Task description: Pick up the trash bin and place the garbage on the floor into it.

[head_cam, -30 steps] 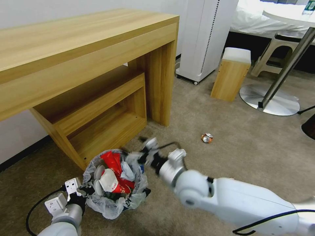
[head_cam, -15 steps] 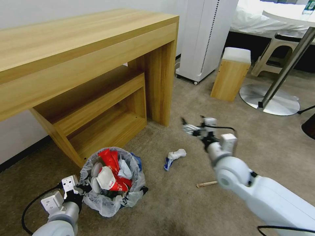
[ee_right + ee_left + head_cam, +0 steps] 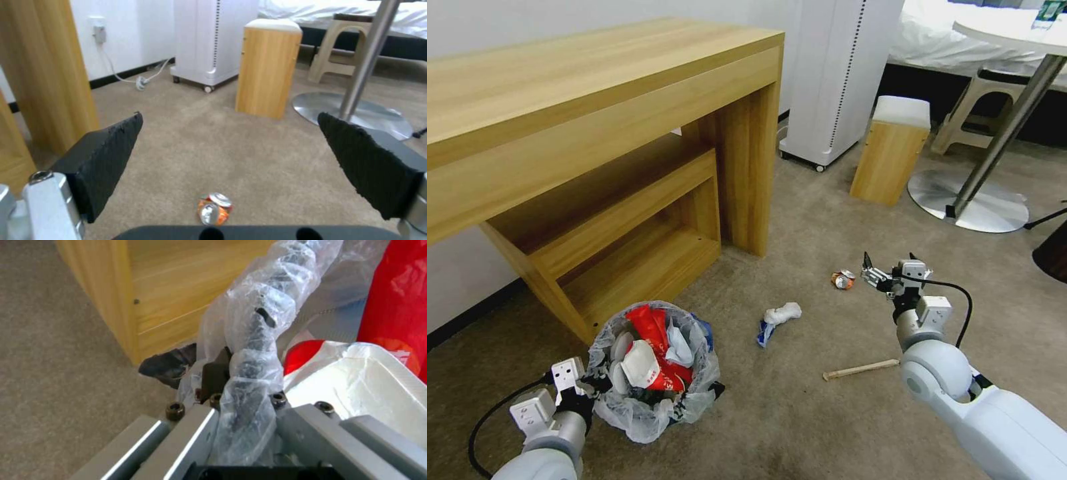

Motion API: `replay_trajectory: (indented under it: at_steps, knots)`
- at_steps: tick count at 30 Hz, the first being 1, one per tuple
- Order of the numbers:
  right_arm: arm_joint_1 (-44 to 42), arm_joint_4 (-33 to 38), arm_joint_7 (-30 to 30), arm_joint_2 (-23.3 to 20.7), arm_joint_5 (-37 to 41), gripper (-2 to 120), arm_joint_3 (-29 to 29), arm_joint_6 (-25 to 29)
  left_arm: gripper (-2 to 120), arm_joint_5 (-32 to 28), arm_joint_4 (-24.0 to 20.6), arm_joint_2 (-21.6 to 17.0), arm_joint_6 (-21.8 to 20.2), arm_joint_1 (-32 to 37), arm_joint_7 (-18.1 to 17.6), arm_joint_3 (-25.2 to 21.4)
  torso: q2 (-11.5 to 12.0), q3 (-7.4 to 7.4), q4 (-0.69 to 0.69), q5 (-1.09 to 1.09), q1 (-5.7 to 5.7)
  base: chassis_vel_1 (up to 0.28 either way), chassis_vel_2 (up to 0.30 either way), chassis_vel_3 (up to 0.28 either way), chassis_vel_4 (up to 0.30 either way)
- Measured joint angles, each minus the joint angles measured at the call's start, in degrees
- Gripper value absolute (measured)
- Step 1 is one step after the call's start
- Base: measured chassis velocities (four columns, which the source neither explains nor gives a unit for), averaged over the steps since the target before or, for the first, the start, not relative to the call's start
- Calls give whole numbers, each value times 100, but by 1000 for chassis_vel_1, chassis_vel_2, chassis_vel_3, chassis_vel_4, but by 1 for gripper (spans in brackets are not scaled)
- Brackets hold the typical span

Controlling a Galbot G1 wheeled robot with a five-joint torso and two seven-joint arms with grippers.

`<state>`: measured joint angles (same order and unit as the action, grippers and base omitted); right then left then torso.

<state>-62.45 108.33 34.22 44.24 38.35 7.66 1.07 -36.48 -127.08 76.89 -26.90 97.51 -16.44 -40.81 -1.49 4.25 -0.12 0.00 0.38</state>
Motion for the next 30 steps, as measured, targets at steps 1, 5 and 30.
replay_trajectory:
  at_steps: [1, 5, 30]
  knots:
    - [0, 0, 0, 0, 0, 100, 0, 0, 0, 0, 0, 0, 0, 0, 0, 0, 0, 0, 0, 0, 0, 0, 0, 0, 0]
    - [-68, 9, -38, 23, -34, 100, 21, 61, 0, -1, -11, 2, 18, 5, -2, 8, 0, 0, -1, -1, 0, -39, -54, -49, -59]
    - [-100, 22, -174, 78, -132, 100, -24, 221, 0, -213, -63, -86, -77, -19, -78, 4, 0, 0, -1, 0, 0, -3, -3, -4, -3]
